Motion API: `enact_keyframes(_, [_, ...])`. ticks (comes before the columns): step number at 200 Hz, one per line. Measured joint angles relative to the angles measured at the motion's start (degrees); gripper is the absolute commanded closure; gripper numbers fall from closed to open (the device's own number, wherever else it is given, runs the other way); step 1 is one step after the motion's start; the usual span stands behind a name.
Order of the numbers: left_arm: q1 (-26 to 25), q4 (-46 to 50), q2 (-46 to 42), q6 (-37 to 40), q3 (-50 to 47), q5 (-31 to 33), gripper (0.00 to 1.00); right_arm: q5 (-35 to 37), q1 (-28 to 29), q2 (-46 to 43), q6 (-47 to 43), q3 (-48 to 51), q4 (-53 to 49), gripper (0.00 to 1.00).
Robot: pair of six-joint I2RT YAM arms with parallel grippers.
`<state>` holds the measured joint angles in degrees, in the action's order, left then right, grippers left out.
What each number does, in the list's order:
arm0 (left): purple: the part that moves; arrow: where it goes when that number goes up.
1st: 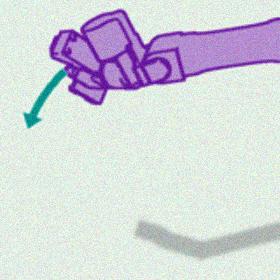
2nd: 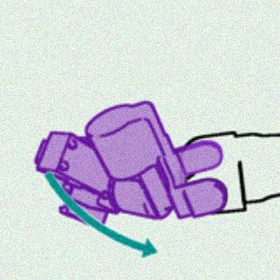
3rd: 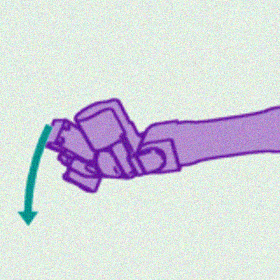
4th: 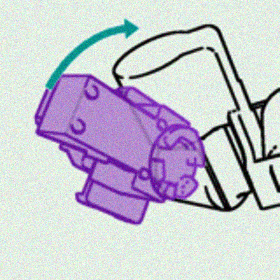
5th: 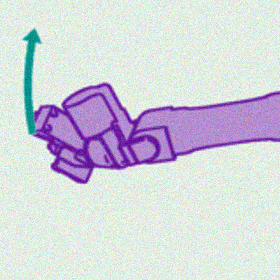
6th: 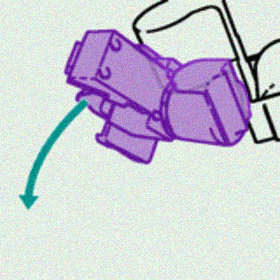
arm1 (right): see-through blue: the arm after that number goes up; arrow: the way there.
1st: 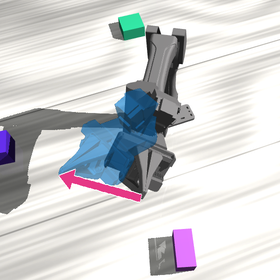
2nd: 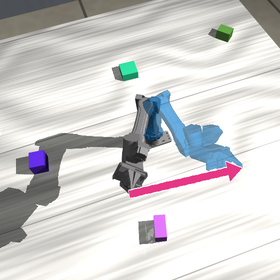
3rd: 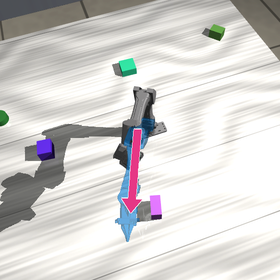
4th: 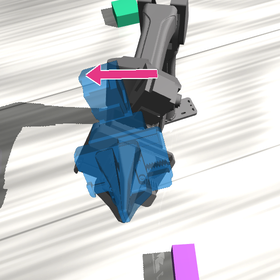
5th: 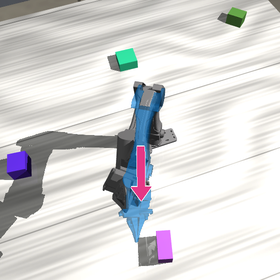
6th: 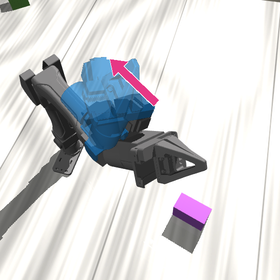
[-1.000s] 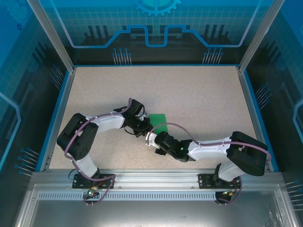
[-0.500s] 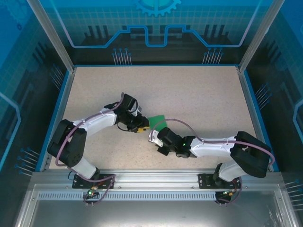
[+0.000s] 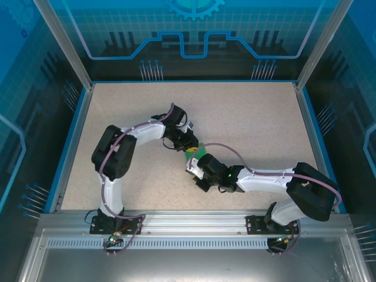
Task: Fold a paper plane with a square sheet of paper (fold left side to right side)
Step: Third fold the triangle at the center of the table.
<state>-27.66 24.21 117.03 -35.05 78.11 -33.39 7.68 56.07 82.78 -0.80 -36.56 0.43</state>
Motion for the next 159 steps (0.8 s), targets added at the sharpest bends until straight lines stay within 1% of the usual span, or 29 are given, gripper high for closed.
enact_keyframes(41, [-1.1, 1.7, 5.1, 2.2, 1.2, -0.5, 0.89, -3.5, -2.0, 0.2, 1.7, -0.5, 0.0, 1.00])
enact_keyframes(105, [-1.4, 1.9, 5.1, 4.1, 1.3, -0.5, 0.91, -11.2, -9.7, 0.2, 6.0, -0.5, -0.1, 1.00])
enact_keyframes(159, [-1.6, 1.9, 5.1, 4.2, 1.3, -0.4, 0.91, -13.6, -13.7, 1.8, 8.2, -0.7, -2.0, 1.00])
